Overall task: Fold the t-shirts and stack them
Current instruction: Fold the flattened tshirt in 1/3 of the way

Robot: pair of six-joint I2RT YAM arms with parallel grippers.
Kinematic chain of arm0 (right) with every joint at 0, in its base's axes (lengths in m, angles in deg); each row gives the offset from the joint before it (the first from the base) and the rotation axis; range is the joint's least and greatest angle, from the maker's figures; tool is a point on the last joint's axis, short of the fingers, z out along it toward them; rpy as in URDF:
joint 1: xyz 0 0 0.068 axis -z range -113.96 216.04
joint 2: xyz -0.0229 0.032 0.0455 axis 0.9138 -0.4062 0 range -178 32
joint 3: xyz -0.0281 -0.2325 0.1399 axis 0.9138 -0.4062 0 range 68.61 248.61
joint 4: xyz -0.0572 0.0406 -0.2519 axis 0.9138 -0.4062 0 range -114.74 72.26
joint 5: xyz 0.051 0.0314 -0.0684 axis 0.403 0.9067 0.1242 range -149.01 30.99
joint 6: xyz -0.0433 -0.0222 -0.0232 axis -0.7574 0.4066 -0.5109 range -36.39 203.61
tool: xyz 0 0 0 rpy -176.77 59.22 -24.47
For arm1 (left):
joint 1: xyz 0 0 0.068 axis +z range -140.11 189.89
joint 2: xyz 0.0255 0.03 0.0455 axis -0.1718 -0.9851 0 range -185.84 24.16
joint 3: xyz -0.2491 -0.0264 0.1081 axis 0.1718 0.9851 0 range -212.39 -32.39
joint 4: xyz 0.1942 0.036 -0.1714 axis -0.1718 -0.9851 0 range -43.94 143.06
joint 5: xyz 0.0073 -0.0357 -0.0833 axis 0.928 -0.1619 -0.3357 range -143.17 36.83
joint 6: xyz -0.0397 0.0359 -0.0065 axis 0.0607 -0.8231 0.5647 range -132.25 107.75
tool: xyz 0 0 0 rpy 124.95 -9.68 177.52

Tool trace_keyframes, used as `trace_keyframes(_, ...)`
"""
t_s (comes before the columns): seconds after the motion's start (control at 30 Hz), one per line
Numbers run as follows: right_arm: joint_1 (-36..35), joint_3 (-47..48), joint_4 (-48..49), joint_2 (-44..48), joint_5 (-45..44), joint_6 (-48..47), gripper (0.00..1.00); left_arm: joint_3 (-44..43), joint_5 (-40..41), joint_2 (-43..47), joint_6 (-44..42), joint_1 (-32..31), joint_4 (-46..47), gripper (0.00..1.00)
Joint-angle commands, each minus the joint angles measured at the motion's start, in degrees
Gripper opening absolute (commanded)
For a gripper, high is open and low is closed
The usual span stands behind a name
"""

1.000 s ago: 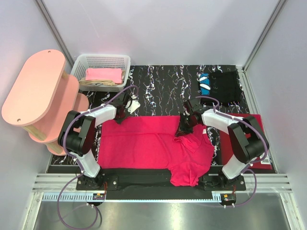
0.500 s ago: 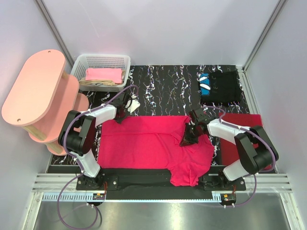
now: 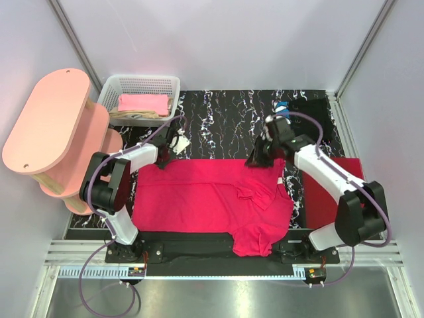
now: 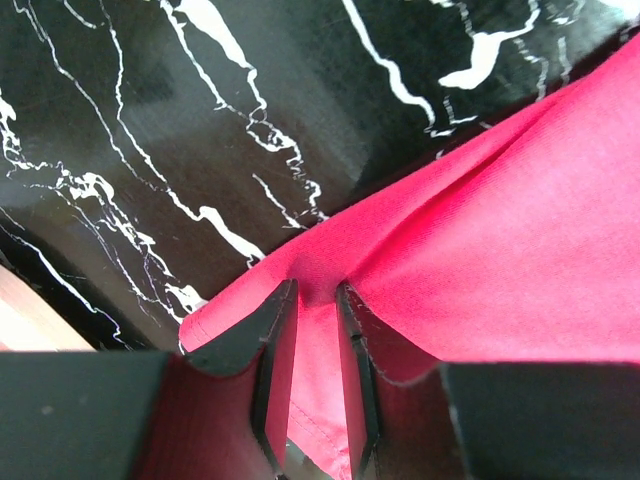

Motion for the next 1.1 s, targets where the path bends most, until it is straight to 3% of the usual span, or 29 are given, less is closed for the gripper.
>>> trace_keyframes(0.0, 5.6, 4.61, -4.38, 0.21, -3.96, -3.76, 0.24, -0.03, 0.58, -0.48, -0.93, 1.48, 0.23, 0.27)
trace_keyframes(0.23, 7.99, 2.24, -3.59, -8.23, -5.98, -4.73, 0.17, 0.5, 0.49, 0.67, -0.93, 1.48, 0.05, 0.27)
trace_keyframes(0.53, 9.39, 2.77, -3.24, -13.07, -9.41, -4.38, 0.17, 1.11, 0.66, 1.37, -1.45, 1.48, -0.04, 0.26)
trace_keyframes(0.57, 9.48, 2.42, -3.41, -13.42, -9.85, -4.2, 0.21, 1.29, 0.75, 1.46, -1.54, 1.48, -0.04, 0.26)
trace_keyframes(0.67, 10.36, 1.72, -4.11, -14.47, -10.37, -3.58, 0.59, 2.07, 1.45, 1.9, -2.5, 1.74, 0.67, 0.26)
trace_keyframes(0.73, 10.71, 1.19, -4.64, -14.74, -11.34, -3.58, 0.74, 2.52, 1.63, 2.25, -3.3, 2.36, 1.1, 0.26)
trace_keyframes(0.77, 11.32, 0.66, -4.82, -15.0, -12.48, -3.41, 0.99, 2.61, 1.54, 2.25, -3.74, 3.4, 1.19, 0.26)
trace_keyframes(1.07, 13.44, -0.84, -6.14, -17.11, -14.94, -4.37, 1.0, 2.52, 0.66, 1.02, -4.36, 6.14, 1.55, 0.26)
